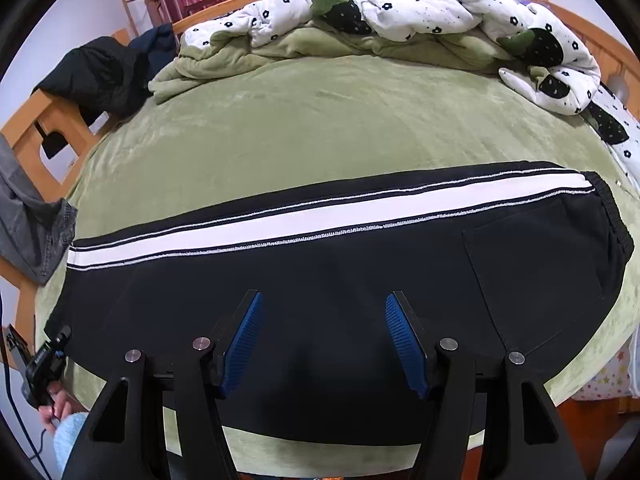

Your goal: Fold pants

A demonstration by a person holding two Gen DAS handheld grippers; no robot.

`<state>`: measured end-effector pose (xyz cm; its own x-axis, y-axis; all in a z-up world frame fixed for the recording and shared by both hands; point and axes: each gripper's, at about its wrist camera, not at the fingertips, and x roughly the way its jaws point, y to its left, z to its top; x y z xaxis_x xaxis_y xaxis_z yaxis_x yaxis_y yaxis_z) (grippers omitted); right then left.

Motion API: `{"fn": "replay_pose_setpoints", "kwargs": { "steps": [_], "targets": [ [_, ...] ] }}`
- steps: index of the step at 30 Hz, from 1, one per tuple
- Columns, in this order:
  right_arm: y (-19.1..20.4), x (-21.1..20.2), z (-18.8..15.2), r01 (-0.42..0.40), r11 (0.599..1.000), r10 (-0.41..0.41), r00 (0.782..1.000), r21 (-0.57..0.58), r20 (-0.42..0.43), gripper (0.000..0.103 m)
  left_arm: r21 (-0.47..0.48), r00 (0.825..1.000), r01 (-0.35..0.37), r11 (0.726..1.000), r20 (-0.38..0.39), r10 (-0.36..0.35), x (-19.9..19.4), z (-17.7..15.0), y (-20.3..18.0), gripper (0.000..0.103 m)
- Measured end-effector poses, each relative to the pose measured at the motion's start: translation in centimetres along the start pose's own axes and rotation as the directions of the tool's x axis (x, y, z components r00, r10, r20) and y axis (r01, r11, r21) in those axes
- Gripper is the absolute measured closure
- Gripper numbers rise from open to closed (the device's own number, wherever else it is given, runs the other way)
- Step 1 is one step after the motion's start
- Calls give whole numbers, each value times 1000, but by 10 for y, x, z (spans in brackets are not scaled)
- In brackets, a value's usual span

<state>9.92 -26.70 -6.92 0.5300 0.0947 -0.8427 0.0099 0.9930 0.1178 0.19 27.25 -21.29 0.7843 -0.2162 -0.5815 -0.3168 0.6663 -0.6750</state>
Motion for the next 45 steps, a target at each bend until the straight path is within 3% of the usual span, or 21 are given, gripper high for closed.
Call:
{"fn": "replay_pose_setpoints", "kwargs": {
  "steps": [4,7,8,12,15,20,23,27,31,34,37,38,39,40,41,42,44,45],
  "targets": [
    [-2,1,1,-2,1000,2,1000,10,1,40,-79,1000,-25,997,-18,24,14,14,-2,79],
    [-4,0,2,-19,999,19,1000,27,-3,40,-80,997,-57,995,-54,53,16,24,-6,85],
    [-5,0,1,-26,999,26,1000,28,-3,40,-67,995,-77,995,-67,72,16,27,-10,92],
    [-3,-5,0,-19,1000,19,999,-12,26,40,15,990,-126,992,-55,126,6,34,-31,94],
    [-3,-7,-3,-1,998,4,999,-56,48,40,130,989,-149,980,11,148,-11,40,-73,94],
    [-12,-11,-7,11,996,-6,998,-85,57,40,373,985,-168,913,90,144,-28,31,-168,94],
    [-24,-19,-11,42,996,-34,995,-83,95,40,500,989,-142,855,98,107,-27,8,-232,94],
    [-52,-31,-17,37,998,-30,991,-51,131,40,617,998,-59,785,44,41,-15,-37,-303,94],
    [-86,-37,-22,41,999,-42,989,10,139,40,716,996,54,696,-90,15,26,-115,-356,94],
    [-120,-39,-28,20,997,-29,991,73,130,40,715,978,112,690,-202,50,62,-169,-363,94],
    [-136,-43,-34,-5,996,-7,990,85,139,40,710,936,164,685,-331,119,100,-219,-359,94],
    [-138,-46,-36,-17,996,5,989,82,147,40,721,922,152,677,-349,165,108,-233,-357,93],
    [-140,-48,-37,-23,997,10,988,77,157,40,741,921,131,658,-337,196,110,-242,-354,92],
    [-139,-50,-38,-22,997,10,987,71,163,40,757,926,127,640,-323,197,106,-246,-352,91],
    [-139,-50,-38,-24,998,14,986,62,166,40,772,930,150,617,-321,176,100,-247,-353,81],
    [-137,-49,-39,-27,998,18,986,54,166,39,771,925,183,610,-346,160,95,-245,-353,63],
    [-131,-46,-38,-35,999,29,987,34,159,39,735,910,236,636,-397,122,80,-232,-350,46],
    [-128,-43,-37,-37,999,33,988,23,153,39,718,913,236,655,-395,103,72,-224,-348,46]
  ]
}}
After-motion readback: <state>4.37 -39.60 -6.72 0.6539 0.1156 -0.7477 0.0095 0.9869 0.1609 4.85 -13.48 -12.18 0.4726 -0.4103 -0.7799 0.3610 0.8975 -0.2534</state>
